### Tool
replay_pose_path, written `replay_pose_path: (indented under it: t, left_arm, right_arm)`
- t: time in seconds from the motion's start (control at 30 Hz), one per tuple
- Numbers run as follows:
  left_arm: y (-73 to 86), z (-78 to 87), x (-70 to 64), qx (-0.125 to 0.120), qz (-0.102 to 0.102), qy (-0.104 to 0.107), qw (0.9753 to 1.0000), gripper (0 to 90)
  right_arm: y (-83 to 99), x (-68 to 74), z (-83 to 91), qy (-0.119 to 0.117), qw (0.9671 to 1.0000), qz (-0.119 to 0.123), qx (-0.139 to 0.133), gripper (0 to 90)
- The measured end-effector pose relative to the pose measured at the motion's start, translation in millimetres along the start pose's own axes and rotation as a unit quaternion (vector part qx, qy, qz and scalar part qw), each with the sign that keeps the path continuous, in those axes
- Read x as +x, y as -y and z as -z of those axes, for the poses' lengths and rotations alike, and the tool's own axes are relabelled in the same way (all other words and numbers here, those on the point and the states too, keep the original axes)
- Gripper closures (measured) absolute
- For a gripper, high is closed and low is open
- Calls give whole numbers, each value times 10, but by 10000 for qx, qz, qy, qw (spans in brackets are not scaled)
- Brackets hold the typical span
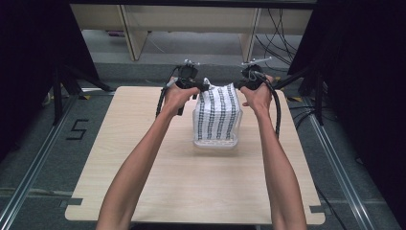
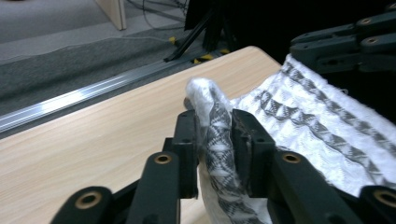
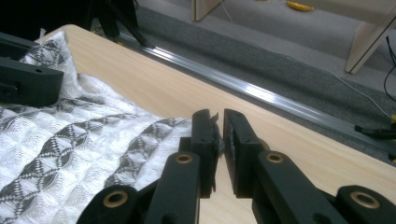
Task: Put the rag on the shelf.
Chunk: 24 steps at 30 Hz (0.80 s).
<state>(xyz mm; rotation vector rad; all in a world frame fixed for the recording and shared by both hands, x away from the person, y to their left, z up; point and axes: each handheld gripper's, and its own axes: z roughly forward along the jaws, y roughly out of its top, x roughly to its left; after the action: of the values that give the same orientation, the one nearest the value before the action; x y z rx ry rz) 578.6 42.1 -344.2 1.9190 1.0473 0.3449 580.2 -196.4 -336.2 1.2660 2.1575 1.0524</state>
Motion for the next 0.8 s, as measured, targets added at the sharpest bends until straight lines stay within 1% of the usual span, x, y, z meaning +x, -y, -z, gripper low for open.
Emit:
replay_pose_path:
  t: [0.03,0.07,0.1,0.13,0.17,0.2,0.23,0.27,0.33,0.4,0.43,0.47,0.5,0.53,0.57,0.6,0.63,0.67,0.7,0.8]
  left_arm:
    - [0,0,0,0,0,0,10000,720]
    - [24,-26,3,158,-73,0,9998,717]
    - [24,-26,3,158,-73,0,9998,696]
    - [44,-61,-1,413,-25,34,9991,656]
    - [50,-70,1,491,-10,-9,9988,601]
    - [50,-70,1,491,-10,-9,9988,554]
    - [55,-76,3,499,44,-110,9987,554]
    - [63,-77,18,460,114,-202,9987,502]
    - [64,-73,27,458,139,-230,9986,486]
    - [60,-37,59,452,169,-290,9984,476]
    - [60,-37,59,452,169,-290,9984,479]
    - [54,-2,68,432,145,-316,9985,480]
    - [51,17,73,415,135,-295,9986,481]
    - [48,34,73,396,146,-294,9987,482]
    - [48,34,73,396,146,-294,9987,482]
    - [41,70,72,389,113,-300,9987,482]
    - [41,70,72,389,113,-300,9987,483]
    - [33,108,64,358,103,-302,9988,484]
    - [29,130,61,356,80,-293,9989,485]
    - [24,165,52,312,60,-290,9991,486]
  right_arm:
    - [0,0,0,0,10000,0,0,834]
    - [12,-15,-20,-3,9999,101,-16,834]
    - [22,-4,-25,1,10000,80,14,833]
    - [27,6,-40,10,10000,40,-38,827]
    - [26,4,-31,23,10000,52,21,822]
    - [27,5,-31,32,10000,25,28,813]
    - [27,5,-31,32,10000,25,28,813]
    - [29,-14,-34,15,10000,29,6,801]
    - [28,-8,-18,63,10000,27,26,791]
    - [24,-8,-2,52,10000,17,21,786]
    - [24,-8,-2,52,10000,17,21,786]
    - [21,-9,12,49,10000,32,13,783]
    - [24,2,22,29,10000,-9,24,781]
    - [21,-15,21,24,9999,90,-41,778]
    - [22,-14,33,18,10000,88,6,773]
    - [22,-4,37,25,10000,53,0,769]
    - [23,0,45,48,10000,62,-1,766]
    - [27,-4,45,11,10000,69,-38,763]
    - [28,2,55,27,10000,46,-45,760]
    - [35,1,81,26,9999,82,-61,746]
